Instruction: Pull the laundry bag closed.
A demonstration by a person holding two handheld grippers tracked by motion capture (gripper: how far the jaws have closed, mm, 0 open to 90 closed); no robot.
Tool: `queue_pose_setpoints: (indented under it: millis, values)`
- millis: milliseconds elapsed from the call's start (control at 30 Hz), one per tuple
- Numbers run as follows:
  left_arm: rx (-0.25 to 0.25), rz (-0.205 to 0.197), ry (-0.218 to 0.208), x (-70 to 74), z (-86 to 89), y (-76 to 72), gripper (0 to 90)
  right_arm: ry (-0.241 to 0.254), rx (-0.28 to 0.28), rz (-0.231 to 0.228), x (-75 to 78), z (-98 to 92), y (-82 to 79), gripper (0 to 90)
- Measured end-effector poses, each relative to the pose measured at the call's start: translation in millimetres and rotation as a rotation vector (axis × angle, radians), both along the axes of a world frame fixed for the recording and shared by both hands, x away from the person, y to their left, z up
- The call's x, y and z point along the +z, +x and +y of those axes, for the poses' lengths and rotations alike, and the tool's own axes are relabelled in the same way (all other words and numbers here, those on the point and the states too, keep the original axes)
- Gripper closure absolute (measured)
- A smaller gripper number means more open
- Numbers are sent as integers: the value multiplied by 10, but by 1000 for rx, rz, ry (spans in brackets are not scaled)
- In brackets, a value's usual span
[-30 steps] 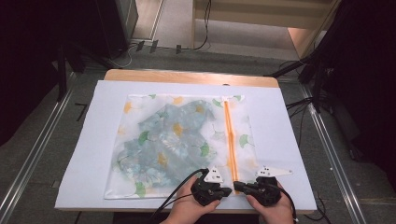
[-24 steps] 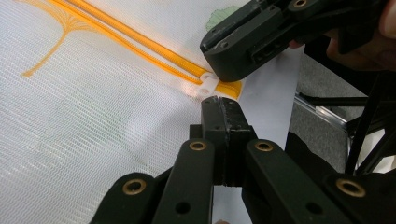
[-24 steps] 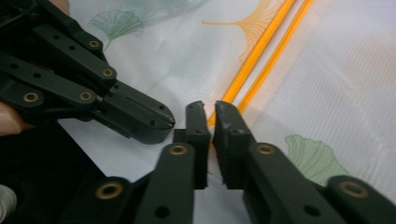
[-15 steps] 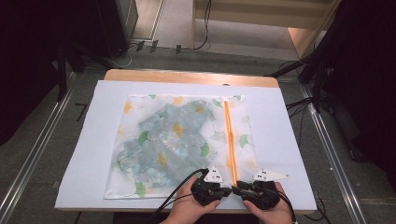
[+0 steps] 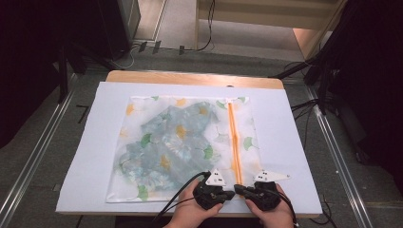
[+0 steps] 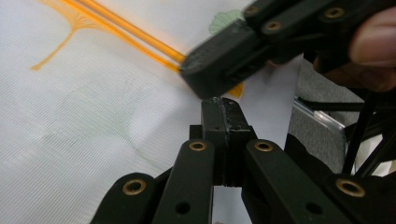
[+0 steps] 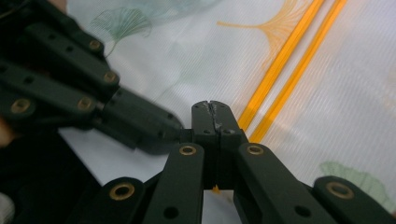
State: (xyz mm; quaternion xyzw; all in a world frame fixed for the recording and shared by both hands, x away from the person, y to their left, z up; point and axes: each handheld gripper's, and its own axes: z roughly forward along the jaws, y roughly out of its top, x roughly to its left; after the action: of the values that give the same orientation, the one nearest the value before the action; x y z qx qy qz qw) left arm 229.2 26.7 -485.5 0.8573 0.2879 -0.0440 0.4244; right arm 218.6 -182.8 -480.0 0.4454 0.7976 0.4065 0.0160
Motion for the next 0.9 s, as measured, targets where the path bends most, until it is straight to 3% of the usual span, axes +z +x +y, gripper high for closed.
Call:
queue_pose_setpoints:
  millis: [167,233,467,567,667,733,900]
  values:
    - [14,9,-4,-5,12,8,900,1,45,1,37,-72,-81,900]
    - [12,18,-2,-4,16,17,900,-12,32,-13,66,-97,-109,900]
    - [6,30,-6,-8,8,29,900,-13,-63,-21,70,-180,-140,729]
    - [5,23,0,-6,5,23,900,-38,-53,-16,47,-116,-149,678]
    - [4,26,-3,-8,6,26,900,-65,-49,-24,38,-81,-153,752]
    - [4,24,0,-7,6,24,900,-45,-51,-7,43,-115,-143,823]
    - [2,29,-5,-9,7,27,900,-13,-37,0,56,-145,-138,872]
